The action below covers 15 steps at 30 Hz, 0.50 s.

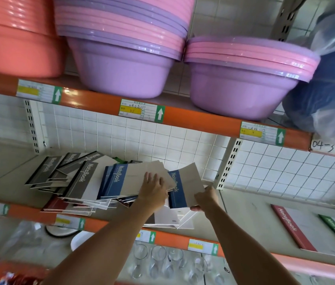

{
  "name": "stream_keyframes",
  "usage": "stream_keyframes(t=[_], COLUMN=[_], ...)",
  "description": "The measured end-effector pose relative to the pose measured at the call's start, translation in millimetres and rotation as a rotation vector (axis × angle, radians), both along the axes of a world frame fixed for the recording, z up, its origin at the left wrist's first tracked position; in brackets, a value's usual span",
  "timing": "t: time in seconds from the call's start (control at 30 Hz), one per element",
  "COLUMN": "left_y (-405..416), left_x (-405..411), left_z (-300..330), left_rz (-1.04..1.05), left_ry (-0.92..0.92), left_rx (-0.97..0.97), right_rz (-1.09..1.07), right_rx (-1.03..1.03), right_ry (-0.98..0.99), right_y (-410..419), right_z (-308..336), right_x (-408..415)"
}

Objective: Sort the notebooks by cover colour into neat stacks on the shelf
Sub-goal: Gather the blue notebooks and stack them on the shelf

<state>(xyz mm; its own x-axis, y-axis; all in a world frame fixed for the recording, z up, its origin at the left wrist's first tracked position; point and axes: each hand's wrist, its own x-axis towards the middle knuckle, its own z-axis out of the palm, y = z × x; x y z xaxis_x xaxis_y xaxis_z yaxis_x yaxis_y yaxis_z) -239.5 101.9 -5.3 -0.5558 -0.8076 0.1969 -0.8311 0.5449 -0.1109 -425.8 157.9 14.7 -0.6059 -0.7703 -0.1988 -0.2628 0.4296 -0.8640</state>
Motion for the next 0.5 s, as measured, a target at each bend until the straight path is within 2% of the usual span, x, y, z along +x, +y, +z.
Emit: stream_keyframes(t=[0.1,0.2,0.3,0.37,0.43,0.5], left_y=[3,-2,1,3,7,11], left_x=[-1,-2,0,0,-1,-4], left_z=[-2,-2,5,6,5,6], left_rz=[0.033,-0.105,-0.244,-0.194,-0.076,-0.072], left_ry=[0.018,0.115,0.056,-0.036,-0.056,-0.067], left_rx=[-0.013,-0.032,0.054,0.123,0.189,0.2], right_rz=[0.016,0.012,0.006,0.002,0.007,0.0], right_rx=[-0.001,-0.015,-0.033,-0.035,-0.03,-0.037], right_ry=[-0.002,0.014,0.039,0.031,0.02,0.02], right_y=[3,5,6,7,8,8], right_z=[0,2,3,3,3,2], right_x=[6,9,9,10,12,14])
